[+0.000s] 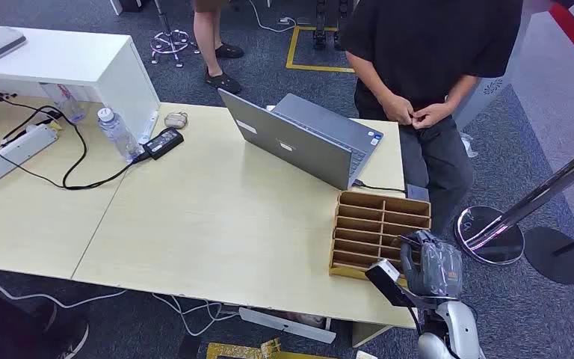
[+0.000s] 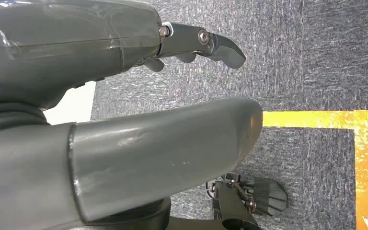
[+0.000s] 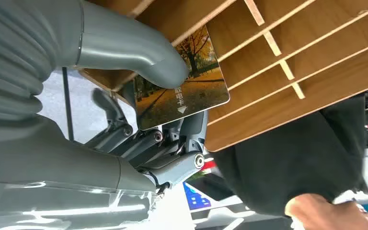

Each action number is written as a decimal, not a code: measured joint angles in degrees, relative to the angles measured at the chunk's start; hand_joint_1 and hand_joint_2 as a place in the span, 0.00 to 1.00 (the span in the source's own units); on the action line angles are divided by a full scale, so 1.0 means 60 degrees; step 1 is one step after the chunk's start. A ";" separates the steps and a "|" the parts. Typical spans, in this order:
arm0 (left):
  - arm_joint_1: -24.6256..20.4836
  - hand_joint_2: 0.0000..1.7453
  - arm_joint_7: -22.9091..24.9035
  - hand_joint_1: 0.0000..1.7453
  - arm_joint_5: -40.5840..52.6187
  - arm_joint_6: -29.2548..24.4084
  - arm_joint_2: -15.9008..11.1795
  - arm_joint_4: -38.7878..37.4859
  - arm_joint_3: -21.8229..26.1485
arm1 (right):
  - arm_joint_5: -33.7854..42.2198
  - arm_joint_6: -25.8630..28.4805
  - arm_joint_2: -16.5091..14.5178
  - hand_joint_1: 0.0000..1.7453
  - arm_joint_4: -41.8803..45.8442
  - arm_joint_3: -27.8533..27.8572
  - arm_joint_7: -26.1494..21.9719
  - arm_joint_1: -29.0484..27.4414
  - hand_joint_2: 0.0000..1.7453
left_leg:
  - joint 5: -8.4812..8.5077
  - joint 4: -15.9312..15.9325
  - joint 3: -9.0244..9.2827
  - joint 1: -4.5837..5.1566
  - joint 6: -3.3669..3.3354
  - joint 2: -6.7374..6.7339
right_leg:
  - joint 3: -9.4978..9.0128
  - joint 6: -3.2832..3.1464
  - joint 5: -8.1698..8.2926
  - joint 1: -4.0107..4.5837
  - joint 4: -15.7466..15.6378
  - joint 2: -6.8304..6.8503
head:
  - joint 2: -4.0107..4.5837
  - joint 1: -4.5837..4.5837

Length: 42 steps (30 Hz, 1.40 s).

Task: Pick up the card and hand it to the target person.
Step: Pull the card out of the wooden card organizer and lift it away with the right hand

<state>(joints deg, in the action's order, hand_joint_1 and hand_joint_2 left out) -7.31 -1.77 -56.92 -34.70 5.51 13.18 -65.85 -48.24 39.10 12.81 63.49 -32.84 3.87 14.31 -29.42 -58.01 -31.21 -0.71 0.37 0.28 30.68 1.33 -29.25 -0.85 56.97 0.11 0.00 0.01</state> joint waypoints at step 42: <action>0.0000 0.00 -0.0132 0.00 -0.0004 0.0016 -0.0004 -0.0004 -0.0040 | -0.0258 0.0011 0.0402 1.00 0.1923 0.0687 0.0165 -0.0090 1.00 | 0.0000 -0.0002 -0.0002 0.0000 0.0000 0.0000 | 0.0000 0.0000 0.0001 -0.0001 0.0000 0.0000 | 0.0000 0.0001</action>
<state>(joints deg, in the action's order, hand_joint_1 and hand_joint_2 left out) -7.31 -2.56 -56.94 -34.60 5.49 13.16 -66.10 -49.78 39.17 15.22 75.04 -28.72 4.86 13.77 -29.42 -58.02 -31.22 -0.71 0.37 0.28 30.68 1.33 -29.25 -0.86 56.97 0.10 0.00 0.02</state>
